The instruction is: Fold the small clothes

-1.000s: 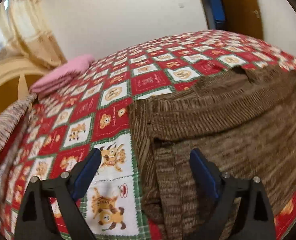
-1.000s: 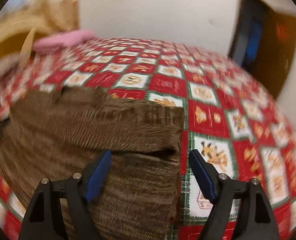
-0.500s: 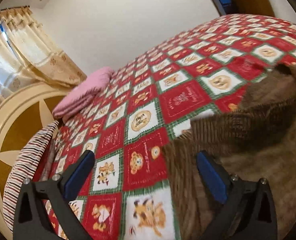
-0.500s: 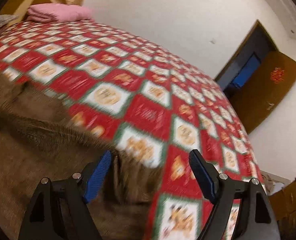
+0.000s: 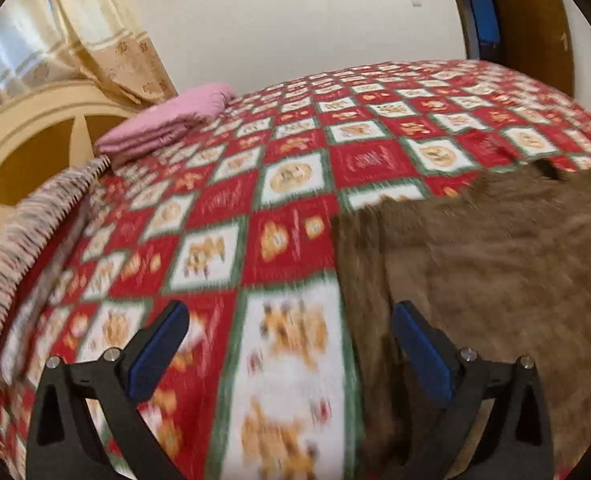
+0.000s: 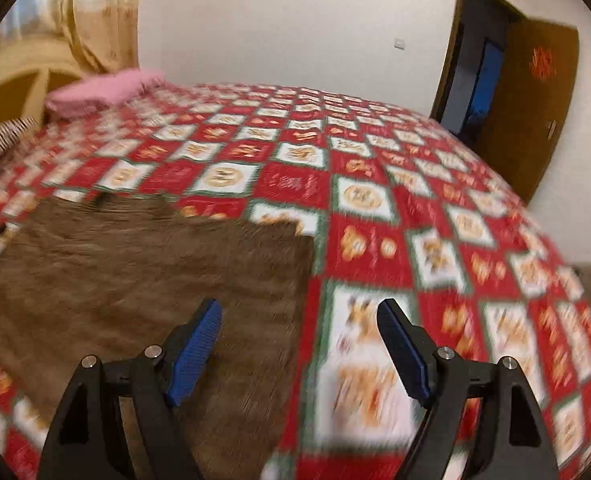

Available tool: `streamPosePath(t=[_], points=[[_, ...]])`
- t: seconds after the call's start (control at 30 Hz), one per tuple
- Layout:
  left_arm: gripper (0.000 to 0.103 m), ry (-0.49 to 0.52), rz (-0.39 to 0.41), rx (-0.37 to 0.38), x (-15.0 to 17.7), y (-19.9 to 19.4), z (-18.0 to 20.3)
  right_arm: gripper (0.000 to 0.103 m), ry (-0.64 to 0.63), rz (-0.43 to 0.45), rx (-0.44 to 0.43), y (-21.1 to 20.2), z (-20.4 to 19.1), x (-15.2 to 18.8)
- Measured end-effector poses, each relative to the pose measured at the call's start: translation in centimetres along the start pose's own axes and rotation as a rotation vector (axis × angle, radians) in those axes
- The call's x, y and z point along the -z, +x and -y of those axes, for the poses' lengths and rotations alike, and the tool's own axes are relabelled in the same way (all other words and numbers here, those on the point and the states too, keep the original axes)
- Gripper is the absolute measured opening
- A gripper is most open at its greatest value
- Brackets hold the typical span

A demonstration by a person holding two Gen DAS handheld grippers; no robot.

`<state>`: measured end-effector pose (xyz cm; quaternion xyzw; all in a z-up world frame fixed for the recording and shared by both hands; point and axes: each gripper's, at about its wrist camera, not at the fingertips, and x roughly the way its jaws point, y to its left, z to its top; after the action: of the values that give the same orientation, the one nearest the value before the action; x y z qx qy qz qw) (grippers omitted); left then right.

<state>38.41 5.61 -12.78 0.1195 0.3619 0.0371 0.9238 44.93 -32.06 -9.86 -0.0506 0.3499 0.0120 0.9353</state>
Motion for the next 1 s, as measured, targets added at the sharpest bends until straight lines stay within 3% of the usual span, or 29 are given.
streamPosePath(t=[0.13, 0.23, 0.37, 0.43, 0.53, 0.6, 0.8, 0.9, 1.0], points=[[0.103, -0.05, -0.042, 0.049, 2.4, -1.2, -0.3, 0.081, 0.044, 0.011, -0.136, -1.9, -1.2, 2.1], [0.103, -0.06, -0.063, 0.049, 3.8, -1.4, -0.1, 0.081, 0.008, -0.027, -0.183, -1.5, -3.0, 3.4], [0.103, -0.097, -0.101, 0.031, 4.5, -0.9, -0.6, 0.081, 0.018, -0.107, -0.144, 0.5, -3.3, 5.5], [0.103, -0.126, -0.141, 0.062, 4.8, -0.1, -0.9, 0.081, 0.032, -0.156, -0.098, 1.4, -2.9, 6.3], [0.103, -0.184, -0.162, 0.122, 5.1, 0.7, -1.7, 0.081, 0.037, -0.13, -0.026, 0.1, -3.3, 6.2], [0.103, -0.222, -0.163, 0.153, 5.4, 1.0, -2.2, 0.081, 0.014, -0.086, -0.03, -1.3, -4.6, 5.5], [0.103, -0.241, -0.132, 0.147, 5.9, 0.3, -2.2, 0.081, -0.158, 0.001, -0.2, -3.6, -14.6, 3.2], [0.103, -0.291, -0.118, 0.176, 6.1, 0.2, -3.2, 0.081, -0.288, 0.006, -0.237, -2.9, -20.6, 3.8], [0.103, -0.354, -0.099, 0.199, 6.5, 0.1, -4.4, 0.081, -0.296, -0.04, -0.262, -1.3, -23.3, 4.9]])
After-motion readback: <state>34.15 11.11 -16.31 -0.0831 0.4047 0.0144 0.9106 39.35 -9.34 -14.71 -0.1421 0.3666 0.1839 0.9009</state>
